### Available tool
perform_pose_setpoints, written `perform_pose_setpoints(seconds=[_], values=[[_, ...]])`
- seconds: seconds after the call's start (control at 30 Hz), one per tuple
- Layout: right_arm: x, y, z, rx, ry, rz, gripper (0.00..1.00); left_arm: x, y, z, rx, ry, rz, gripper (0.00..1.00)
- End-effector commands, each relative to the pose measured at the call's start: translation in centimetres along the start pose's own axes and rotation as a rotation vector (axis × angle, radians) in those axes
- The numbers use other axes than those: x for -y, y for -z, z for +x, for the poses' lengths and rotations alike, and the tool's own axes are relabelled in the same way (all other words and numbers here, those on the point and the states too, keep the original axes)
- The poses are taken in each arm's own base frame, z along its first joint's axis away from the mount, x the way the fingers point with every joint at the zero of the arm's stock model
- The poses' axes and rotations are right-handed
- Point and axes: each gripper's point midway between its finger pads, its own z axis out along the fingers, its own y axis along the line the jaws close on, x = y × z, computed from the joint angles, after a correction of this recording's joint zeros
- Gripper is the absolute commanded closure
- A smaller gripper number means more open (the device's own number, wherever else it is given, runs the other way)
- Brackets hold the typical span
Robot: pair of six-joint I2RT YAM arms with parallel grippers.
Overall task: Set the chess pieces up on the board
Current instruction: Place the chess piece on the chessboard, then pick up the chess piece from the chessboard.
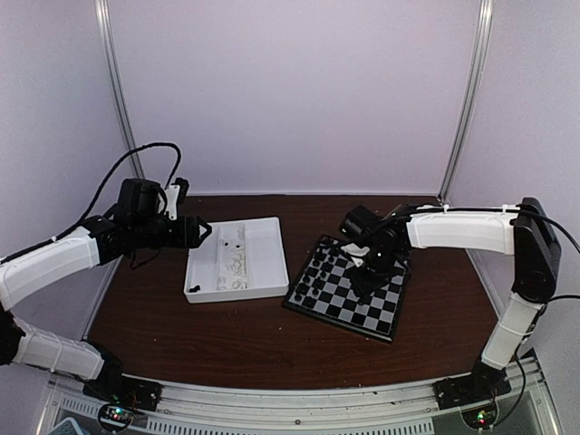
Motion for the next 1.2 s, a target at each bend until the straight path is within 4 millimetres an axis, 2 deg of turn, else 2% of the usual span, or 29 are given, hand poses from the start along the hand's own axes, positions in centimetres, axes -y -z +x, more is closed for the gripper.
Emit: perform_pose_setpoints(seconds=[0.0,0.37,0.6,0.67,0.73,0.9,1.17], values=[[0.7,-0.9,0.3,-0.012,-0.009,0.036,0.7,0.0,0.1,-0.9,0.042,-0.006,-0.002,0.34],[0.9,-1.5,0.9,-0.04,-0.007,0.051,0.82,0.0,0.0,-0.8,0.039,-0.002,-0.002,0.33],[1.3,-1.4,0.8,-0.039,-0.004,0.074,0.82,0.0,0.0,-0.8,0.035,-0.003,-0.003,0.33],[1.2,-1.3,0.8,-0.038,-0.003,0.069,0.88,0.0,0.0,-0.8,0.036,-0.003,-0.002,0.33],[1.1,-0.9,0.5,-0.029,0.0,0.065,0.89,-0.1,0.0,-0.7,0.033,-0.003,-0.003,0.33],[0.6,0.8,-1.7,0.031,0.012,0.048,0.89,0.0,0.1,-0.9,0.038,-0.004,-0.001,0.33],[-0.8,3.4,-6.9,0.175,0.044,0.008,0.89,-0.1,0.3,-1.0,0.035,-0.009,-0.008,0.33]])
